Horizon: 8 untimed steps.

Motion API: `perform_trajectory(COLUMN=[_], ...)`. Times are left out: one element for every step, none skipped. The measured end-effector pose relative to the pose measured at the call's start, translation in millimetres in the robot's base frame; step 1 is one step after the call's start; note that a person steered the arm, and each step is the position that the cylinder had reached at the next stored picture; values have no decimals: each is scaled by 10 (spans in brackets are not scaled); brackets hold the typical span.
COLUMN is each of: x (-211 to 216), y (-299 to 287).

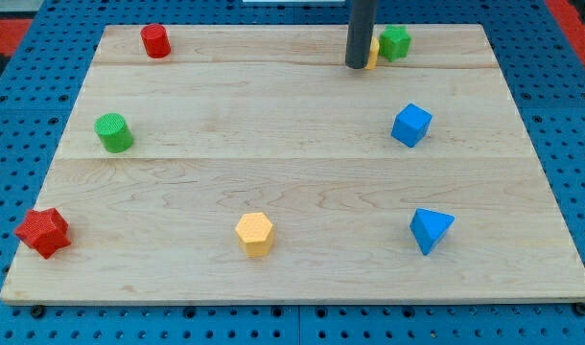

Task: Slide the blue cube towards the blue triangle

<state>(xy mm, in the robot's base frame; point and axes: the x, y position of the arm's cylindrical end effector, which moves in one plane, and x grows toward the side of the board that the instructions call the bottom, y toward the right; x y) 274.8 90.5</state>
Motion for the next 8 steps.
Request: perform_trajectory(x=[-57, -202, -63, -36, 211, 613, 623, 847], y=[35, 35, -60, -64, 247, 361, 840, 1114])
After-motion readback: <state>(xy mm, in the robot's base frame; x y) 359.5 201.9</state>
